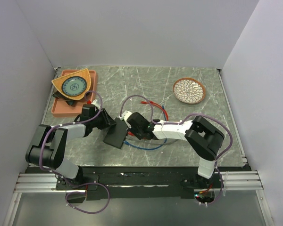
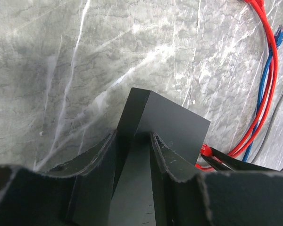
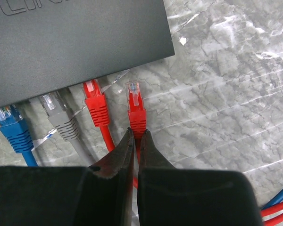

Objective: Insert the plug into the switch port

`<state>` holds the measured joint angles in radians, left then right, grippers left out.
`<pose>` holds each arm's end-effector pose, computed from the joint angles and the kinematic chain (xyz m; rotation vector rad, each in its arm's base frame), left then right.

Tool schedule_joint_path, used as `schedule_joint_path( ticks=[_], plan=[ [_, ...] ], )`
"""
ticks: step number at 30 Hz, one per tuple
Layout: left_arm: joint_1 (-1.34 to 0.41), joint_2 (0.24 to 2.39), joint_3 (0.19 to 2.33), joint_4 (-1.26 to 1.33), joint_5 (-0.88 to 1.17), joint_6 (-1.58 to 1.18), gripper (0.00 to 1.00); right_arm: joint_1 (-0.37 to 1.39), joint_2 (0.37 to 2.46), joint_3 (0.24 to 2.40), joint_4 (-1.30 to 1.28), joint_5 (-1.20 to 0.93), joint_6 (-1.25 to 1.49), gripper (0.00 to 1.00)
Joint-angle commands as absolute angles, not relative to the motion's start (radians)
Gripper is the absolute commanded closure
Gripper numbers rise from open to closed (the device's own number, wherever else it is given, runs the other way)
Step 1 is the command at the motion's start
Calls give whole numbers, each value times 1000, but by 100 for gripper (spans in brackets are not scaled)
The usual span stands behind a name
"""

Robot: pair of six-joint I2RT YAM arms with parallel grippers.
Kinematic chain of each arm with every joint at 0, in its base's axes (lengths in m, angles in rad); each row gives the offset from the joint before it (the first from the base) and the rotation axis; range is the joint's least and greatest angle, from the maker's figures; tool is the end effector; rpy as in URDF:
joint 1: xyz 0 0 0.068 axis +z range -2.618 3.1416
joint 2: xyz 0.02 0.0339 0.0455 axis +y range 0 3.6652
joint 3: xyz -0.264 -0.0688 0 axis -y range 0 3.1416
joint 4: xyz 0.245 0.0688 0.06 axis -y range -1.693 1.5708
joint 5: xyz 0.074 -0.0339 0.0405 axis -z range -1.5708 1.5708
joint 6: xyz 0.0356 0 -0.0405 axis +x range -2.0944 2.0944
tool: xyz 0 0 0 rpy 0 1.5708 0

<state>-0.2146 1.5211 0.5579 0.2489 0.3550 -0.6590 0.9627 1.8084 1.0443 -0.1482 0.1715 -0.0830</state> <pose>0.2682 -0.0711 0.1399 -0.3335 2.3584 -0.8443 0.2148 0.2980 0.1576 -1.1709 2.1769 0.1673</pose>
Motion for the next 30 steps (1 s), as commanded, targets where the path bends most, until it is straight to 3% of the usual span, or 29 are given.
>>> schedule_joint_path(
  ticks=[1, 30],
  plan=[
    [-219, 1545, 541, 258, 370, -661, 63, 971, 1786, 1071, -98, 193, -63, 100],
    [-221, 1549, 532, 276, 403, -664, 65, 979, 1835, 1123, -69, 166, -77, 100]
  ],
)
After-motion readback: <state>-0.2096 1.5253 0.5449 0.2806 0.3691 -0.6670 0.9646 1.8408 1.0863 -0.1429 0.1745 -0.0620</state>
